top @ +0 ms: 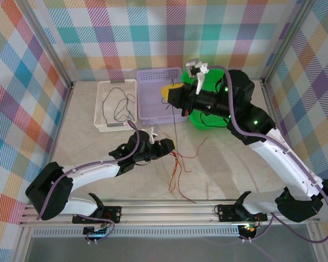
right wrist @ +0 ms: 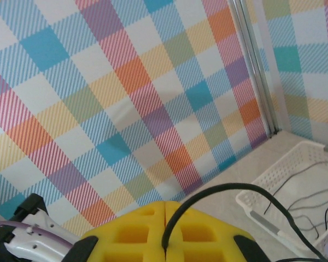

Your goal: Untangle the cables

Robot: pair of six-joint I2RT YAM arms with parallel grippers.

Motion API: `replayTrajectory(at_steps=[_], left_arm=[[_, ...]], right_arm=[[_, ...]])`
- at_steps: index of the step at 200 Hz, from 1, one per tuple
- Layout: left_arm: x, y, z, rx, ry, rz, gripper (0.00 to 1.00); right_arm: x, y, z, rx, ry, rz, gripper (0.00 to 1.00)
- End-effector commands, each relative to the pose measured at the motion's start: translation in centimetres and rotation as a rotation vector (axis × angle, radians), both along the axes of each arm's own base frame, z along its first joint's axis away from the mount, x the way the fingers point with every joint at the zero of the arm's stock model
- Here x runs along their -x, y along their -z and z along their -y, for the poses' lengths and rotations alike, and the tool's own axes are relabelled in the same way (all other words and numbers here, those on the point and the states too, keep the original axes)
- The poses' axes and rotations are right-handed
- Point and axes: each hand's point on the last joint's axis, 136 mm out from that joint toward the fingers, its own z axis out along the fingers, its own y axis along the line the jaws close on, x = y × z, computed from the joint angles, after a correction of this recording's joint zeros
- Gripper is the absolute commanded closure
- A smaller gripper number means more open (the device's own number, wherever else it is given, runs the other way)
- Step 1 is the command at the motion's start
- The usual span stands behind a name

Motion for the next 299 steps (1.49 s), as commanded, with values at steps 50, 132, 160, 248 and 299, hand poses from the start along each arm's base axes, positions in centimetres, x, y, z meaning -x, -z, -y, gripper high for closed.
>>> replayTrajectory(at_steps=[50, 132, 160, 248, 299], left_arm=[[1.8, 3.1, 2.2, -0.086, 0.136, -0.022, 0.48], [2.2, 6.7, 3.2, -0.160, 0.177, -0.066, 0.51], [2.0, 8.2, 3.0, -0.202, 0.171, -0.079, 0.53], [-1.5, 7.6, 0.2, -0.251, 0.091, -0.061, 0.53], [-3.5, -0.9, -1.7, -0.097, 0.101, 0.094, 0.41]], right_arm=[[0.4, -4.1, 0.5, -0.005, -0.006, 0.122, 1.00], [-0.5, -7.9, 1.1, -0.019, -0.006, 0.168, 1.00], [-1.0, -9.4, 1.3, -0.024, -0.013, 0.179, 1.00], [-3.1, -7.6, 2.4, -0.013, -0.014, 0.102, 1.00], [-1.6, -4.4, 3.3, -0.012, -0.033, 0.059, 1.00]])
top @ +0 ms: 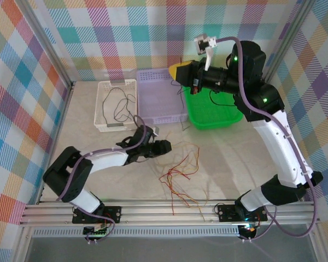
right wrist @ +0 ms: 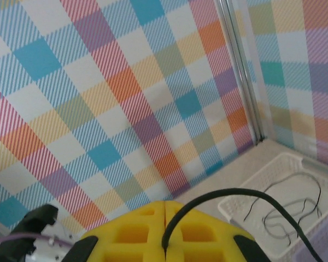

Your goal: Untangle the cables

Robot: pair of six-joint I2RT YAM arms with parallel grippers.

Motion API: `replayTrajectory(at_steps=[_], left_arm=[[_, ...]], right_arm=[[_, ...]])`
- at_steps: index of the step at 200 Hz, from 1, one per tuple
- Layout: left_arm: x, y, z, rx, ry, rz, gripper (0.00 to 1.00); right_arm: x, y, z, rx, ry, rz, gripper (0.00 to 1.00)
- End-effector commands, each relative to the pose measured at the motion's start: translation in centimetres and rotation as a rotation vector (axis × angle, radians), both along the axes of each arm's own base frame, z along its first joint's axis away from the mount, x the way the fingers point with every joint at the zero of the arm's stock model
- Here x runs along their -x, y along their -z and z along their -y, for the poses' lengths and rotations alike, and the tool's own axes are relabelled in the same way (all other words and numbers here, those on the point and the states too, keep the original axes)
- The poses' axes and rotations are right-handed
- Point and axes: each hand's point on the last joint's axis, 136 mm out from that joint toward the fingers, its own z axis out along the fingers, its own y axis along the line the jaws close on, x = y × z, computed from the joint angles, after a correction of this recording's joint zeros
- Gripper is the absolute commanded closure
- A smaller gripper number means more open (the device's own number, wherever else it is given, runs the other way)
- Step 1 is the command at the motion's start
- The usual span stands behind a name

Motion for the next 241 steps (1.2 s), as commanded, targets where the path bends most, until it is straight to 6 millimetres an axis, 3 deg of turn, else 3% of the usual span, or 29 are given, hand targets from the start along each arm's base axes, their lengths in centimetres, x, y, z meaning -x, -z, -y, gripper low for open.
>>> replayTrajectory(at_steps=[1, 35, 78, 106, 129, 182, 241], left_arm=[[0.2, -6.8, 1.0, 0.121, 0.097, 0.138, 0.40], [2.4, -14.0, 1.5, 0.288, 0.196, 0.306, 0.30], [5.8, -18.7, 2.6, 0.392, 0.334, 0.425, 0.25], [8.1, -20.2, 4.0, 0.414, 0.418, 0.474, 0.23], [8.7, -20.8, 4.4, 0.418, 0.438, 0.495, 0.22], [8.0, -21.1, 3.9, 0.356, 0.402, 0.539, 0.22], [7.0, -22.0, 2.5, 0.301, 0.320, 0.619, 0.20]], right_arm=[[2.2, -1.7, 1.1, -0.065, -0.033, 0.057, 1.00], [2.7, 0.2, 1.1, -0.071, -0.052, 0.011, 1.00], [2.9, 1.9, 0.1, -0.098, -0.125, -0.104, 1.00], [2.6, 3.2, -0.4, -0.096, -0.142, -0.156, 1.00], [2.4, 4.2, -0.9, -0.095, -0.162, -0.200, 1.00], [3.0, 5.8, -1.6, -0.096, -0.216, -0.272, 1.00], [4.4, 6.1, -2.3, -0.100, -0.269, -0.311, 1.00]])
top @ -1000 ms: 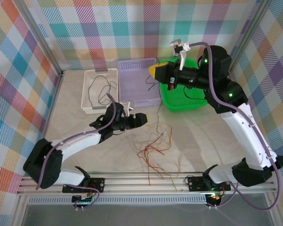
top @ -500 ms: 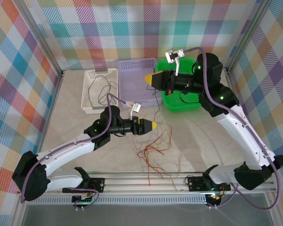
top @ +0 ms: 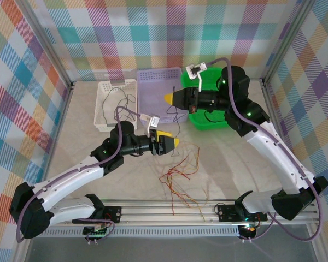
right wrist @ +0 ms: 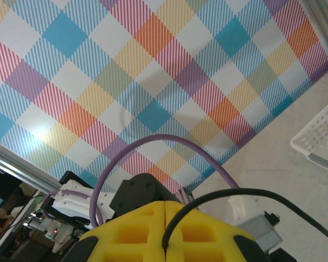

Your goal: Untangle the cables

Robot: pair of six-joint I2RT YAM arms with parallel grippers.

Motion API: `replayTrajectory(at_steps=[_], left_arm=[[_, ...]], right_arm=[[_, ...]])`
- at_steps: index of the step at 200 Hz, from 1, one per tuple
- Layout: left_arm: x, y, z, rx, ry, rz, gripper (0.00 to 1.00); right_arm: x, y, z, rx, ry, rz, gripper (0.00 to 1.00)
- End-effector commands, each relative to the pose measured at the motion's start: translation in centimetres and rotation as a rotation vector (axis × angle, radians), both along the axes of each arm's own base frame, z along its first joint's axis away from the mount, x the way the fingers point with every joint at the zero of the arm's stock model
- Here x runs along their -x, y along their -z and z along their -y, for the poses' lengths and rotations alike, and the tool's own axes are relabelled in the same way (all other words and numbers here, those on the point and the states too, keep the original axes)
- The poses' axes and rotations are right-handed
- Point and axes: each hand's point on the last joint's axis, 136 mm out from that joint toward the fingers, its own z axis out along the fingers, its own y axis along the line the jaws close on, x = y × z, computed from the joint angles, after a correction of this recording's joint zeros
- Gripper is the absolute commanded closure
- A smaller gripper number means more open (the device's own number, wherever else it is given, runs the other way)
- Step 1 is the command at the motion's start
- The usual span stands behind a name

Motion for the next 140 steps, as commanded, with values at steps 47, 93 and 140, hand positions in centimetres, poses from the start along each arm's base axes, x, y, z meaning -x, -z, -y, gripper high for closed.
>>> replayTrajectory(at_steps=[47, 93, 140], left_arm=[[-0.4, -2.7, 0.1, 0.030, -0.014, 0.095, 0.20], [0.3, -3.9, 0.2, 0.088, 0.017, 0.110, 0.20], [0.2, -3.9, 0.5, 0.116, 0.022, 0.098, 0.22]], right_arm=[[2.2, -0.7, -1.2, -0.028, -0.090, -0.003, 1.00], [1.9, 0.2, -1.6, -0.018, -0.094, -0.029, 1.00], [2.0, 0.5, -2.6, -0.024, -0.130, -0.057, 1.00]])
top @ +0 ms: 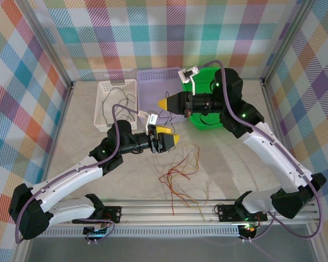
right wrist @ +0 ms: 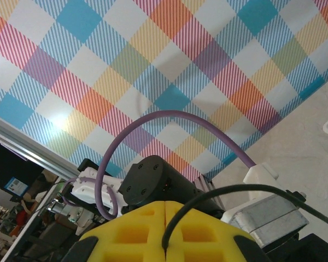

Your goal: Untangle the cables

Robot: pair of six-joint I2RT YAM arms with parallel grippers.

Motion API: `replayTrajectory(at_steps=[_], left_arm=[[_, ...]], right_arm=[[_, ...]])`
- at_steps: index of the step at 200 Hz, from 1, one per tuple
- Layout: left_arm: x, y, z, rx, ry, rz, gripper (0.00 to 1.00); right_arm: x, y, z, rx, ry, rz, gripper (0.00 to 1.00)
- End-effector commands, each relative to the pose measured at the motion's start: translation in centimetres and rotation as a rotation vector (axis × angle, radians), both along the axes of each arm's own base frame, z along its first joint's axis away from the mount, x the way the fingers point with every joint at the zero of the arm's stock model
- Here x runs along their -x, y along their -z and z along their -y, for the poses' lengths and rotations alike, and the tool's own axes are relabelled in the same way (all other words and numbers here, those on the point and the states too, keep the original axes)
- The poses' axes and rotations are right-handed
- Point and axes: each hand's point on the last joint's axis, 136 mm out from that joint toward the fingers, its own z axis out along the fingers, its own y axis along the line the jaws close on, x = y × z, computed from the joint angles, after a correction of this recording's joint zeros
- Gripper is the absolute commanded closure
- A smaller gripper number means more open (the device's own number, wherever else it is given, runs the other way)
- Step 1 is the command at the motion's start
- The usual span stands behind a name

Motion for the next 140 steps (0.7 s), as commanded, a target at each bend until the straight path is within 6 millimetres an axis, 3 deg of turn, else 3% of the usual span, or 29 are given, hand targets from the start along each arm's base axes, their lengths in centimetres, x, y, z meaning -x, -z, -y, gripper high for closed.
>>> replayTrajectory(at_steps=[1, 28, 54, 68, 120, 140], left_arm=[[0.5, -1.6, 0.5, 0.062, 0.032, 0.028, 0.22], [0.3, -1.7, 0.8, 0.052, 0.037, 0.031, 0.31], [0.3, -1.9, 0.6, 0.037, 0.028, 0.037, 0.61], [0.4, -2.0, 0.5, 0.034, 0.028, 0.040, 0.72], [1.1, -2.0, 0.4, 0.027, 0.057, 0.035, 1.00], [1.3, -2.0, 0.1, 0.026, 0.053, 0.036, 1.00]], right_arm=[[0.5, 0.0, -0.9, -0.016, -0.051, -0.010, 1.00], [0.5, 0.5, -1.5, -0.003, -0.068, -0.027, 1.00], [0.4, 0.8, -1.4, 0.005, -0.059, -0.027, 1.00], [0.3, 0.9, -1.4, 0.010, -0.050, -0.022, 1.00], [-0.4, 1.7, -1.3, 0.038, -0.011, -0.018, 1.00], [-0.6, 1.9, -1.2, 0.047, 0.011, -0.013, 1.00]])
